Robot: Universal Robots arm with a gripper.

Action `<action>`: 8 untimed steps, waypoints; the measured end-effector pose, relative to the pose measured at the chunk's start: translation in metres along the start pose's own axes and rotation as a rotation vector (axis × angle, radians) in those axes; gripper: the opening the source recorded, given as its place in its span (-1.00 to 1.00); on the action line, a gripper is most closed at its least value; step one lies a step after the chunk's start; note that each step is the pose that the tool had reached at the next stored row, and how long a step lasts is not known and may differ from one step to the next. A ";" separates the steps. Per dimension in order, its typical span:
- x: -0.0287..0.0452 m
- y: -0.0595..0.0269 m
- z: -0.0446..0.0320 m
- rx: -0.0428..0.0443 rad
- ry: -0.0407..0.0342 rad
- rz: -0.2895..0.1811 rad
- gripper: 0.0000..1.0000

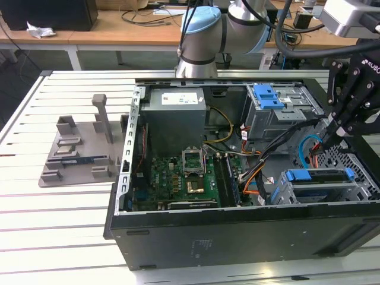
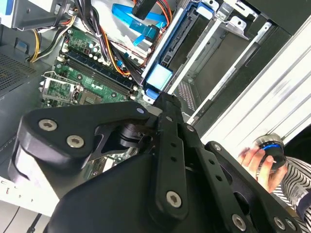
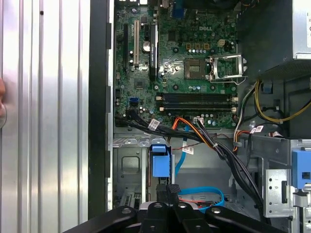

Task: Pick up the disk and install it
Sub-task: 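Insert the disk into the insertion slot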

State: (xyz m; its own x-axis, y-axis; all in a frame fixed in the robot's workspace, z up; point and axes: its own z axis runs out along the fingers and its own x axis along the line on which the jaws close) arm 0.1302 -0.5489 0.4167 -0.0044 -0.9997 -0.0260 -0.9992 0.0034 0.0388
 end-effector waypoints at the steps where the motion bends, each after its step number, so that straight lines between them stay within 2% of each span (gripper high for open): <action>1: 0.0000 0.0000 0.0000 0.0000 0.0000 0.000 -0.79; 4: 0.0000 0.0000 -0.0009 0.0000 -0.0001 0.000 -0.79; 8: -0.0004 0.0005 -0.0121 0.0000 0.0002 0.000 -0.79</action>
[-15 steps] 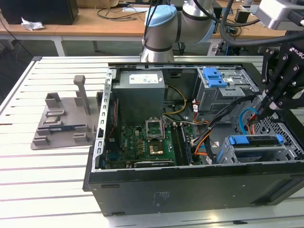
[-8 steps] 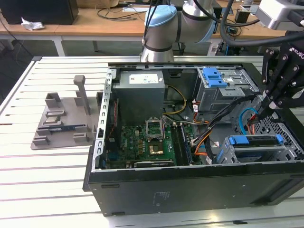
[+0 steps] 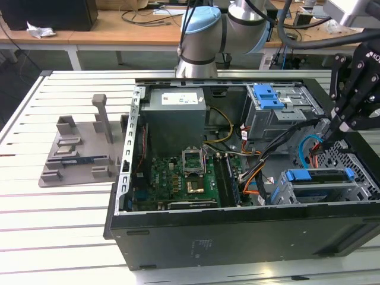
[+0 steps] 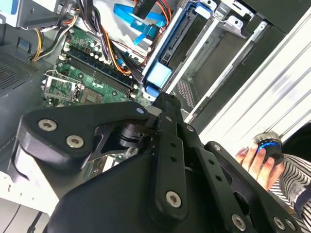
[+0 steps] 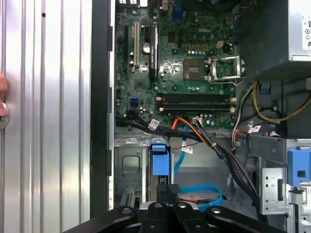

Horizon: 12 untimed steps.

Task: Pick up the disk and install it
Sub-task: 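Insert the disk into the insertion slot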

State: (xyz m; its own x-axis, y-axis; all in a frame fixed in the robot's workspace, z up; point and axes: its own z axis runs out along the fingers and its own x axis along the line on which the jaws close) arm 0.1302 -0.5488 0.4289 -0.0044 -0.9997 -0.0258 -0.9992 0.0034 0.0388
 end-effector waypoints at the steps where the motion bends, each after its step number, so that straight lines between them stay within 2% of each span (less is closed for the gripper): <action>1: -0.0001 0.0001 -0.0020 0.0000 0.0000 0.000 -0.79; 12: -0.0006 0.0008 -0.0206 -0.0001 0.0000 0.000 -0.79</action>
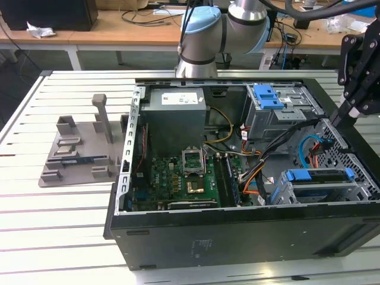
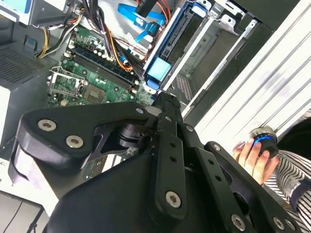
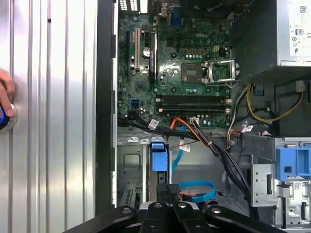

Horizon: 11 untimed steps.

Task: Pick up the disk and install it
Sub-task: 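Insert the disk into the insertion slot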

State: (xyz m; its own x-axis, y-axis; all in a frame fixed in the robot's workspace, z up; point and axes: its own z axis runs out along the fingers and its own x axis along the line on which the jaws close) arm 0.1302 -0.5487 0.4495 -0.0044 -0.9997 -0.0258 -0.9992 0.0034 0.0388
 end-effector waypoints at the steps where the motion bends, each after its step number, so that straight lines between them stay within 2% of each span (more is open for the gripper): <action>1: 0.0000 0.0000 -0.0013 0.0000 -0.0001 0.000 -0.79; 11: -0.0003 0.0004 -0.0122 0.0000 -0.0001 0.000 -0.79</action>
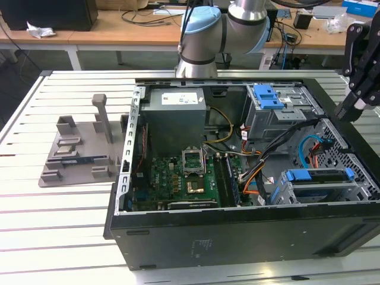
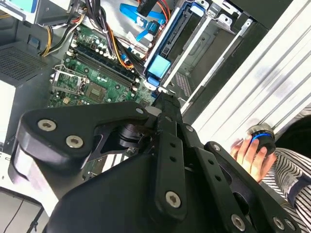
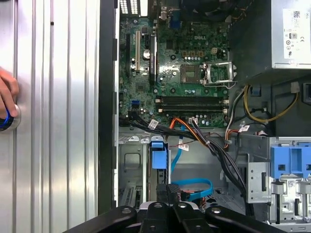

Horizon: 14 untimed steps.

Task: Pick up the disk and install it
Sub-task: 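Insert the disk into the insertion slot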

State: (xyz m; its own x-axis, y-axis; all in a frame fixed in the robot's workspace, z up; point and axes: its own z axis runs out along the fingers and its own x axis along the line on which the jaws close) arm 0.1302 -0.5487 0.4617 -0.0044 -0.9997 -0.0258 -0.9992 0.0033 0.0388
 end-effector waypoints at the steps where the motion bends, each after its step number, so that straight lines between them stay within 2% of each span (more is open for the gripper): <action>1: 0.0000 0.0001 -0.0010 0.0000 -0.0001 0.000 -0.79; 14: -0.0006 0.0009 -0.0224 0.0000 0.0000 0.000 -0.79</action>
State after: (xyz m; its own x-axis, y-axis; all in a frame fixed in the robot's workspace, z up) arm 0.1302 -0.5487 0.4841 -0.0044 -0.9997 -0.0258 -0.9992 0.0034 0.0388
